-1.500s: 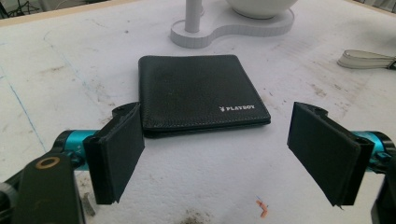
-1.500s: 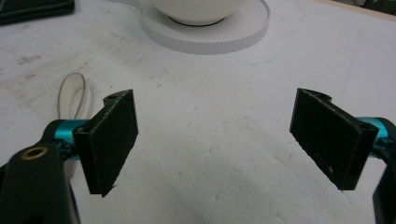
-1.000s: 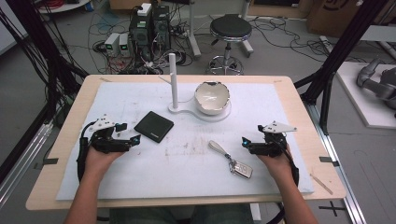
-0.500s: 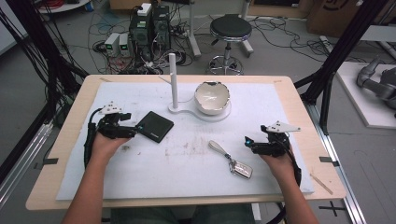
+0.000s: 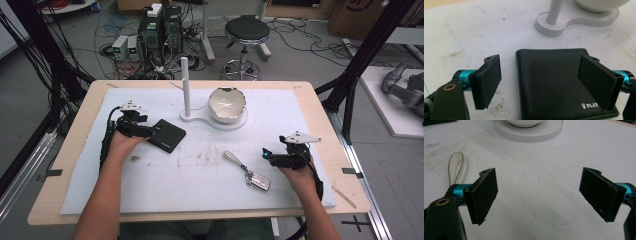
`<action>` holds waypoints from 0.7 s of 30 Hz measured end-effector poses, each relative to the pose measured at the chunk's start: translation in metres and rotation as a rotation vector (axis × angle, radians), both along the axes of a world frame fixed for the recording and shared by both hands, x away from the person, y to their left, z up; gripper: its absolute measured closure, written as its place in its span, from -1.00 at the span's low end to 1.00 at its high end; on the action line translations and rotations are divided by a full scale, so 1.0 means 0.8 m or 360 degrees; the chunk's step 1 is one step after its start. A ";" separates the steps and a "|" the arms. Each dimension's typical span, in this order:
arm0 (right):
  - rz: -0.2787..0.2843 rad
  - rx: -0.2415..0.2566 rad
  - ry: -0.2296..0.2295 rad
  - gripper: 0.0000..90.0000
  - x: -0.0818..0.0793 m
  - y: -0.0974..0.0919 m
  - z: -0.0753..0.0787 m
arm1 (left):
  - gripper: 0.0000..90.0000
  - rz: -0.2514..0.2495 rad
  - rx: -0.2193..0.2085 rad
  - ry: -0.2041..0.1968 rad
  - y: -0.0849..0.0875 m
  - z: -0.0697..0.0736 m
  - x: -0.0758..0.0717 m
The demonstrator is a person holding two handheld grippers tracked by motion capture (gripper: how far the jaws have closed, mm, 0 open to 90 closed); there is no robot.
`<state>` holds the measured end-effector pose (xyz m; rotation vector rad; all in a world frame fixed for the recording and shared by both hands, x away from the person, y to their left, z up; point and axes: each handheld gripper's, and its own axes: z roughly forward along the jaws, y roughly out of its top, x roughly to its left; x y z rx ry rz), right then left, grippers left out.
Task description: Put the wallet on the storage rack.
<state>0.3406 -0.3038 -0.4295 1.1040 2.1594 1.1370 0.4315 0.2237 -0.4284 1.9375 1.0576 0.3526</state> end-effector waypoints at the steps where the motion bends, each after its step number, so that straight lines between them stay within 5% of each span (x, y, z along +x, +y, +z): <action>1: 0.0001 -0.0005 0.0005 -0.66 0.000 0.000 0.000 | -0.58 -0.0003 0.0001 0.0017 0.000 -0.003 0.001; 10: 0.0022 -0.0035 0.0019 -0.66 0.001 0.003 -0.003 | -0.58 0.0007 0.0067 0.0159 0.002 -0.026 0.013; 16: 0.0029 -0.0056 0.0025 -0.66 0.001 0.005 -0.004 | -0.55 0.0003 0.0076 0.0152 0.001 -0.026 0.012; 19: 0.0033 -0.0058 0.0028 -0.66 0.000 0.007 -0.004 | -0.47 -0.0011 0.0073 0.0163 0.001 -0.025 0.010; 21: 0.0041 -0.0064 0.0030 -0.66 -0.001 0.008 -0.003 | -0.24 -0.0083 0.0031 0.0178 0.002 -0.024 0.008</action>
